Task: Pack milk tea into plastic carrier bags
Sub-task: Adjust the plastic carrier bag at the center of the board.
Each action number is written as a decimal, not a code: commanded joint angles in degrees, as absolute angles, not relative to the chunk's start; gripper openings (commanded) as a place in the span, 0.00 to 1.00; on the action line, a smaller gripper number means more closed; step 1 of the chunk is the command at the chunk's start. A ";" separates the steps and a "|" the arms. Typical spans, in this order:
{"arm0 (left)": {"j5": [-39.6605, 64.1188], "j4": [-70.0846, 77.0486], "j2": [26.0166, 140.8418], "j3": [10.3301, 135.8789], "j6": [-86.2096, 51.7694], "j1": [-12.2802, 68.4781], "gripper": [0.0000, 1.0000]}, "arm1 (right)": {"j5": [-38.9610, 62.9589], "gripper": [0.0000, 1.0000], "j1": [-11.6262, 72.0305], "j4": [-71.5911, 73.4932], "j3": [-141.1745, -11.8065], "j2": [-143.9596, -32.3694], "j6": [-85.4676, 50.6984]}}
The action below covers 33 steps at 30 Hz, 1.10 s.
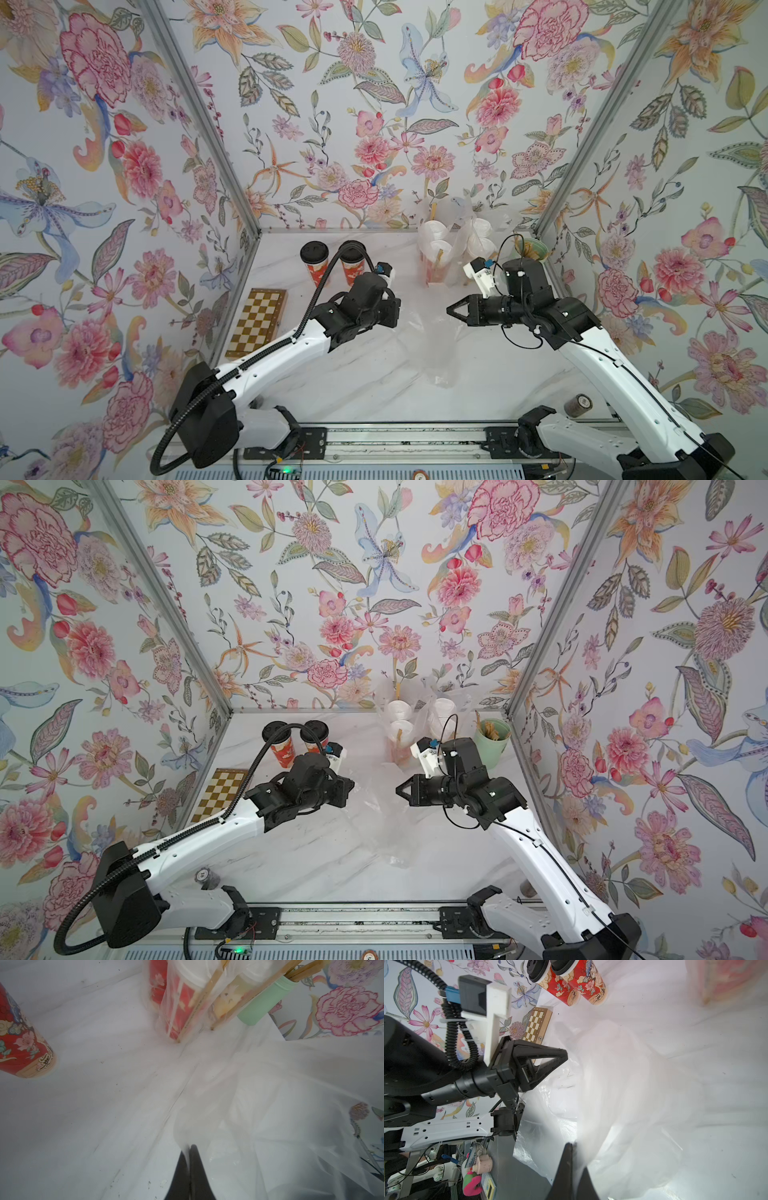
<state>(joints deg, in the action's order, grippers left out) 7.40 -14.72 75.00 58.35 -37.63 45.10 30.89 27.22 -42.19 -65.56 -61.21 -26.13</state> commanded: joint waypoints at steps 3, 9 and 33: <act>11.02 -13.60 68.96 57.73 -42.39 44.82 0.03 | 28.40 0.00 26.55 -45.93 -65.43 -60.22 -26.35; 12.24 -21.29 67.06 59.89 -44.84 44.81 0.02 | 28.95 0.00 26.74 -46.28 -64.95 -58.92 -29.97; 1.09 -28.16 71.40 71.38 -37.96 44.87 0.39 | 27.38 0.00 28.19 -40.69 -60.64 -60.91 -30.13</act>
